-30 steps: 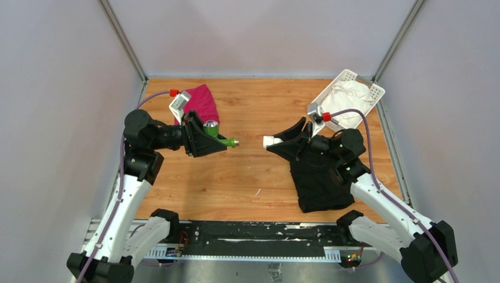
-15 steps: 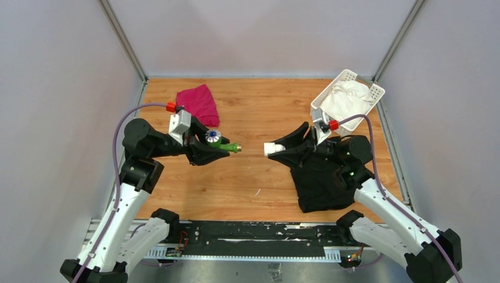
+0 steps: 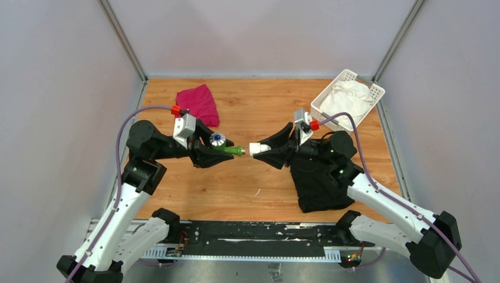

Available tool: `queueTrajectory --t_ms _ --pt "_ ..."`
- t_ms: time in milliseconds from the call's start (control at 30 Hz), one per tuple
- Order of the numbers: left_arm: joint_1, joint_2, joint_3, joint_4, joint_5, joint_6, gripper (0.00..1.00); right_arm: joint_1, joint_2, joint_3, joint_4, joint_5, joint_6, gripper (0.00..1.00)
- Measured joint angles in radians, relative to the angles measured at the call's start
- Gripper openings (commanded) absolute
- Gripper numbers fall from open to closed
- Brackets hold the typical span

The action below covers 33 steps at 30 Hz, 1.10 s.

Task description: Install the water faucets

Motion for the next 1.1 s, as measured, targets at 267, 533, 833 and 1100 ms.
queueTrajectory --t_ms 267,533,833,1100 --pt "-0.013 -0.002 -0.024 -0.001 -0.015 -0.003 0.00 0.018 0.044 0.047 0.003 0.003 -0.014 0.00" --pt "-0.013 -0.002 -0.024 -0.001 -0.045 -0.004 0.00 0.018 0.047 0.057 0.016 0.000 -0.014 0.00" --pt "-0.013 -0.007 -0.028 -0.001 -0.060 -0.010 0.00 0.022 0.063 0.074 0.023 -0.037 -0.009 0.00" --pt "-0.013 -0.007 -0.028 0.000 -0.072 -0.020 0.00 0.032 0.095 0.074 0.076 -0.057 0.035 0.00"
